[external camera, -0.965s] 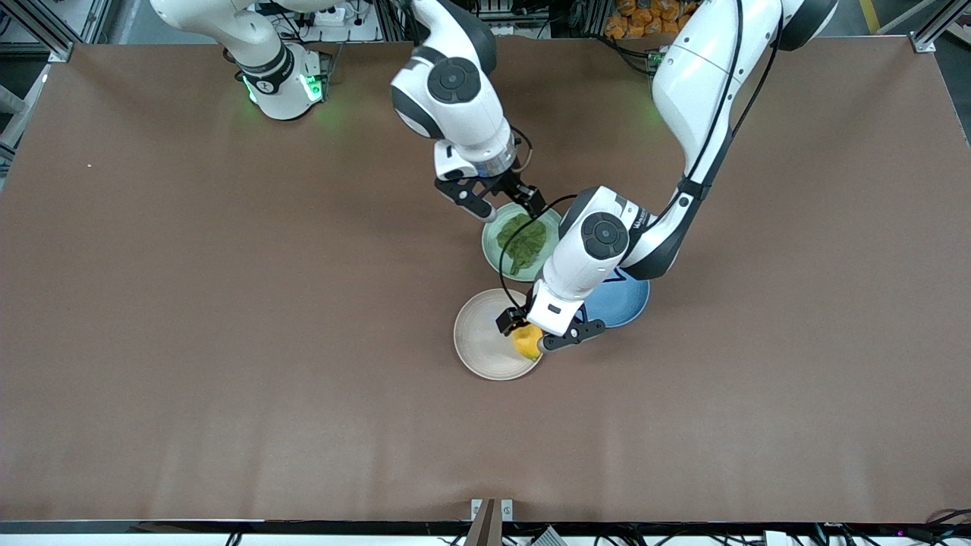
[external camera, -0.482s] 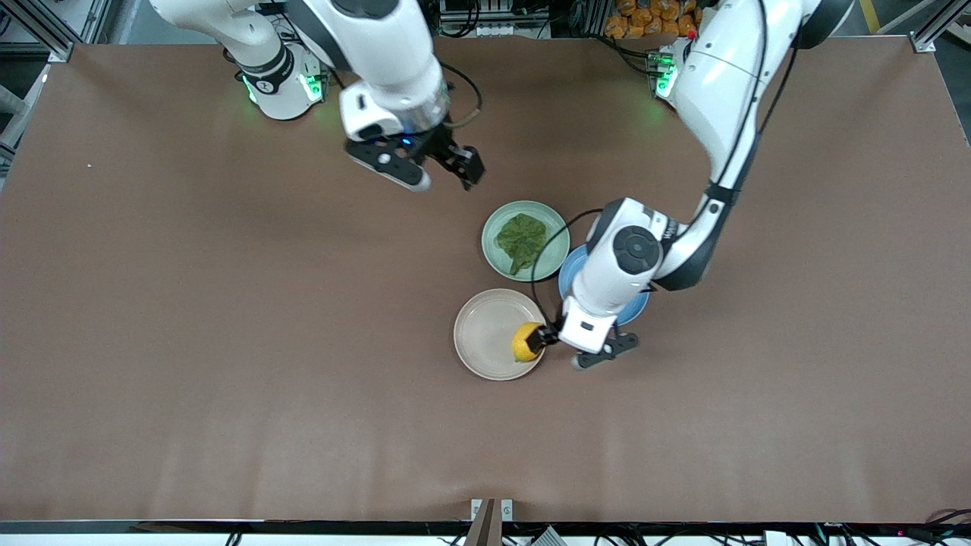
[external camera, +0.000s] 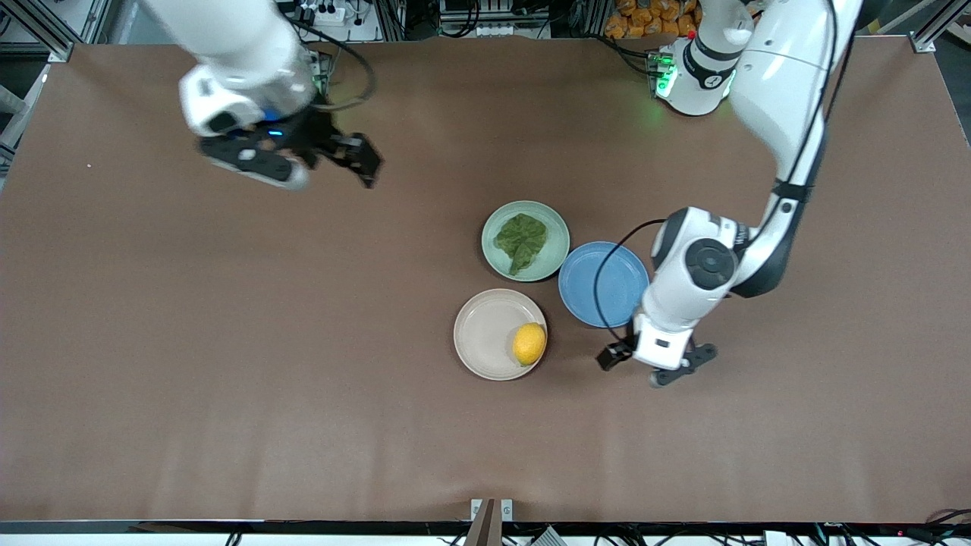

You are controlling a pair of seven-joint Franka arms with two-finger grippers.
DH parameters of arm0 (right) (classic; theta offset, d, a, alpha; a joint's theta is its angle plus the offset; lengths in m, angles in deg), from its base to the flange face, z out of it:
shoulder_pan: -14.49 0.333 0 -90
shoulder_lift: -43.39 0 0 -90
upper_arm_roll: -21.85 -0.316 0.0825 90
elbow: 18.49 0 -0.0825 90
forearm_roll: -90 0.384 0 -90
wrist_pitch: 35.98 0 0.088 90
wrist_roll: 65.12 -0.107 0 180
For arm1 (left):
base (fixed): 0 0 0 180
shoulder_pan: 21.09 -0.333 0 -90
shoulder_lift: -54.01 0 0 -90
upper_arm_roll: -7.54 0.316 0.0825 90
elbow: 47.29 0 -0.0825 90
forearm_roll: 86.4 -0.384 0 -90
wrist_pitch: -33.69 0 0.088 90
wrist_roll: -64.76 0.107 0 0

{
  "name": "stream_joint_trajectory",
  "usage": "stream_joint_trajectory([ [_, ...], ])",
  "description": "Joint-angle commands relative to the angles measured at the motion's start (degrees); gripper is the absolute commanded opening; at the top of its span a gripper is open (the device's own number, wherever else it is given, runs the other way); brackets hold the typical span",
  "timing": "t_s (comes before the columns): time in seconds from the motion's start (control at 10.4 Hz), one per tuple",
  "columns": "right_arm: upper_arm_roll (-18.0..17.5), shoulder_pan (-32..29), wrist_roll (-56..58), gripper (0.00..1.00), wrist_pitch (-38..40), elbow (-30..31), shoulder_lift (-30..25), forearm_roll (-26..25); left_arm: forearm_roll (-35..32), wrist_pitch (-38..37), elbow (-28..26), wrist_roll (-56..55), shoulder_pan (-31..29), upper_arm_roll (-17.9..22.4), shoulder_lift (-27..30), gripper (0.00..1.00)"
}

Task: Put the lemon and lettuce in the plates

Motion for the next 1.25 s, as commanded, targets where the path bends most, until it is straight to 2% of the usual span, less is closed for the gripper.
stream_joint_trajectory([
  [0.0, 6.52, -1.85, 14.12, 1.00, 3.92, 0.98, -3.66, 1.99, -1.94, -4.11, -7.43, -2.65, -3.86, -0.20, 6.96, 1.00],
  [0.19, 8.56, -6.32, 24.85, 1.00, 5.86, 1.59, -3.66, 1.90, -2.11, -2.72, -17.95, -3.44, -6.49, -0.46, 15.12, 1.00],
  [0.39, 9.10, -12.02, 36.01, 1.00, 6.57, 4.13, -3.57, 1.72, -2.11, 0.88, -28.15, -3.62, -6.68, -0.55, 22.34, 1.00],
  [0.48, 9.10, -14.14, 40.94, 1.00, 6.57, 4.50, -3.58, 1.64, -2.11, 0.98, -31.16, -3.53, -6.59, -0.64, 25.16, 1.00],
  [0.68, 9.01, -16.18, 42.66, 1.00, 6.66, 4.50, -3.75, 1.20, -2.11, 0.63, -37.48, -3.27, -6.59, -0.73, 32.09, 1.00],
  [0.77, 8.92, -16.45, 42.74, 1.00, 6.57, 4.41, -3.75, 0.76, -2.11, 0.37, -39.34, -2.75, -6.77, -0.73, 34.82, 1.00],
  [0.96, 8.13, -16.54, 42.66, 1.00, 6.57, 4.85, -3.75, -3.00, -2.11, -0.08, -37.70, 1.26, -8.17, -0.73, 35.29, 1.00],
  [1.16, 6.64, -17.58, 42.57, 1.00, 6.48, 5.20, -4.36, -3.90, -2.11, -2.51, -35.25, 18.78, -10.54, -0.73, 36.25, 1.00],
])
